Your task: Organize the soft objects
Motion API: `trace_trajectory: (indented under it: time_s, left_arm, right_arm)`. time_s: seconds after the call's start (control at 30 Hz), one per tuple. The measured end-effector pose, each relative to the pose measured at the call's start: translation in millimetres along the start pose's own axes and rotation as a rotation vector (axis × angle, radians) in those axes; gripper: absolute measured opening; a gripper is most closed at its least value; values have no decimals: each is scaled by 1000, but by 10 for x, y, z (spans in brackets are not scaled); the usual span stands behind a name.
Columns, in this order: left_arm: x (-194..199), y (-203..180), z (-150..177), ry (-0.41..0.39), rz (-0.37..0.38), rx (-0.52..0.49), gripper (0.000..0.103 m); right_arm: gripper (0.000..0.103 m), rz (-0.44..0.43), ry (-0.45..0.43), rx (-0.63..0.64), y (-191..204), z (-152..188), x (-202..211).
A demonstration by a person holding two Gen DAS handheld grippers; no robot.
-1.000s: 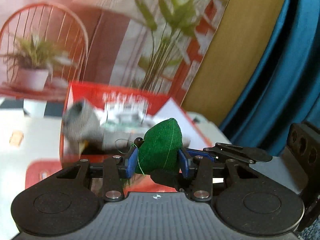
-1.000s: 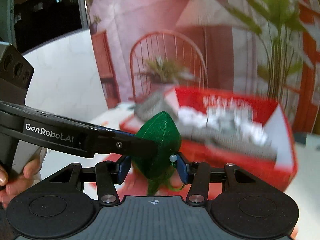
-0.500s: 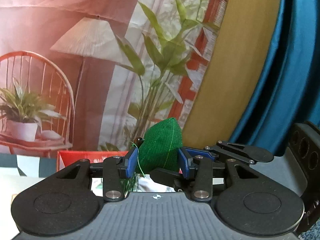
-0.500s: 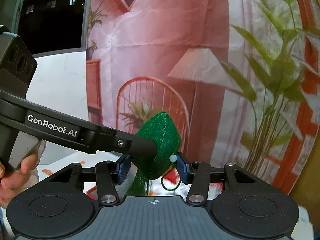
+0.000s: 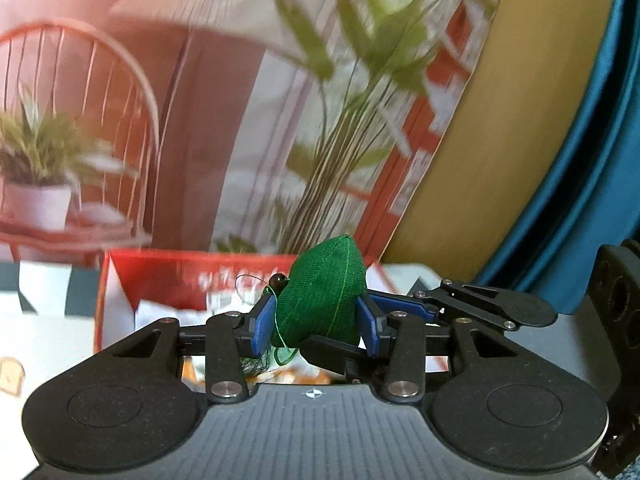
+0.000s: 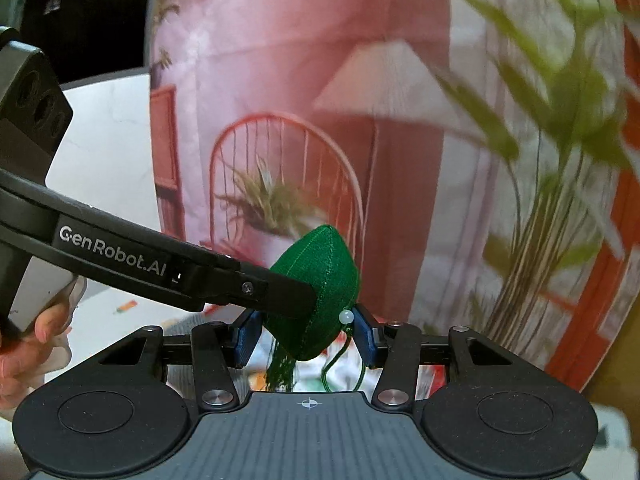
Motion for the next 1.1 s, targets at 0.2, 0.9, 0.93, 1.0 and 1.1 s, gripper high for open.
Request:
trace_trajectory:
  time_s: [0.2,0.9,0.93,1.0,1.1]
  left_arm:
    - [-136,103,186,51,-60,-14,47]
    - [743,15,342,-5,-276,-77,103]
    - [804,-16,341,-3,-299,-84,103]
    - [900,-68,338,7,-327,-90,103]
    - [1105,-133,350,-12,-347,-91,103]
  right_arm:
    - [49,45,56,-58,-132,289,-159]
    - [103,184,-31,-185,-104,408,490]
    - [103,200,-45,-190,-69,403,547]
    - [103,224,-62,-190,-14,386,631]
    - [103,235,-84,-207,75,367,783]
Point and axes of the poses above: each gripper's, at about its wrist camera, not at the fingertips, and x roughly against the way its jaws point, y to its left, z to its underside, the point moved 4 cm from there along -x, roughly the way its jaws point, and after that the axes turned 14 degrees about -x, right-handed, at the moved point
